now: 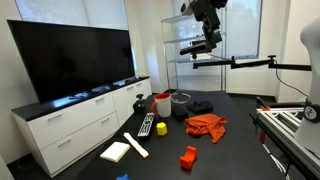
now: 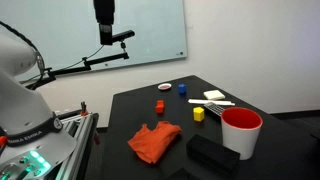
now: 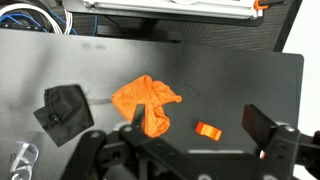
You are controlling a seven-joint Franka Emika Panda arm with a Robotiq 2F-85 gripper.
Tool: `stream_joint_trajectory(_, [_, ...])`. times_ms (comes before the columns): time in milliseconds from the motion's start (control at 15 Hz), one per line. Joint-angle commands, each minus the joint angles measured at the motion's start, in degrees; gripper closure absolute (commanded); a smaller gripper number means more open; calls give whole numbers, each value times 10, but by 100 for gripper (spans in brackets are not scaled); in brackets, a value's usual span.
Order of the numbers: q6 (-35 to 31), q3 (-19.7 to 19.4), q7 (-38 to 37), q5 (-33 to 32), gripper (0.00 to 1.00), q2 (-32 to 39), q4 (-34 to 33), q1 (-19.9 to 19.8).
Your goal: Wipe the table with the orange cloth
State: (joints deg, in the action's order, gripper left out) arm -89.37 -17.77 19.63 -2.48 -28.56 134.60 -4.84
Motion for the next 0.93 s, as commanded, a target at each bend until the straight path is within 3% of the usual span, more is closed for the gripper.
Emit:
stream_joint_trajectory(0, [-3,11,5,4,0,0,-11,-13])
stream_joint_trajectory(867, [3,10,5,4,0,-14,-26,-12])
